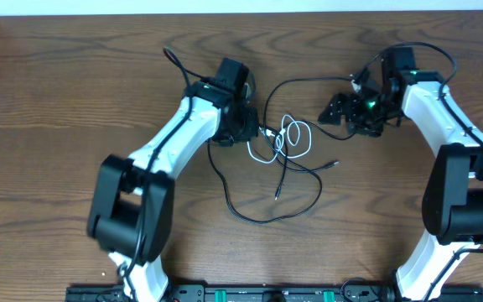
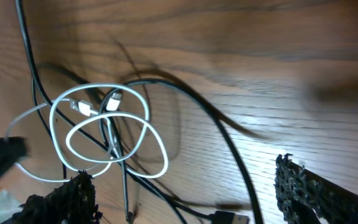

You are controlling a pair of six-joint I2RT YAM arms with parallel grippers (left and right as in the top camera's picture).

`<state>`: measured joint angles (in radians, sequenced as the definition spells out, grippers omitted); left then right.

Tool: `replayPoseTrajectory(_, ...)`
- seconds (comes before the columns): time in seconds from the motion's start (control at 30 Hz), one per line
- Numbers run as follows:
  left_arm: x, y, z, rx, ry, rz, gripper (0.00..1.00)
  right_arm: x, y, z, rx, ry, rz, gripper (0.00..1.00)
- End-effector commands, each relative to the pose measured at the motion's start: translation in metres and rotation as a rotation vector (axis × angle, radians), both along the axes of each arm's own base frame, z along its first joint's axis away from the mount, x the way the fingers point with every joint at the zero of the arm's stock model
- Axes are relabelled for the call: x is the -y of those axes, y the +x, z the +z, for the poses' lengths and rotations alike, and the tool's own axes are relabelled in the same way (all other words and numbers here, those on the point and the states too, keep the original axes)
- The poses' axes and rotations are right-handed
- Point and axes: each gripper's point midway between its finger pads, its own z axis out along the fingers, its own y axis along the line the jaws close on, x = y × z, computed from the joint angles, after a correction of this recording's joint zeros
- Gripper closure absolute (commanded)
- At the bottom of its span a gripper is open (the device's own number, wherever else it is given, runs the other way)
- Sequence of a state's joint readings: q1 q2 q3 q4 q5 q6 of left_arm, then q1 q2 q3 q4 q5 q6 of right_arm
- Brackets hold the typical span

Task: Untangle cables

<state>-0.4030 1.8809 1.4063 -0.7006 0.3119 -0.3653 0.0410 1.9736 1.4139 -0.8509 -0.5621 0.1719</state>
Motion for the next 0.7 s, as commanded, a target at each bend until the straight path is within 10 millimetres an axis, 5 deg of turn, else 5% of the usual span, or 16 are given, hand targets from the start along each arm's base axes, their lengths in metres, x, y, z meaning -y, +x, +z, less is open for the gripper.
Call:
replayPoseTrajectory(0.0,-0.004,0.008,0.059,0.157,-0.024,0.003,0.93,-0.014,-0.006,-0.007,-0.005,-0.035,0.051,0.10)
replayPoseTrajectory(0.3,-0.010,-0.009,0.153,0.370,-0.121,0.007,0.92,-0.053,-0.010,-0.005,0.003,-0.020,0.088,0.16)
replayPoseTrajectory(0.47,-0.007,-0.018,0.175,0.399,-0.181,0.003,0.92,-0.095,-0.015,0.026,0.016,0.236,0.152,0.26)
replayPoseTrajectory(0.67,0.005,-0.023,0.182,0.391,-0.255,-0.032,0.92,-0.113,-0.008,0.062,0.115,0.385,0.205,0.25)
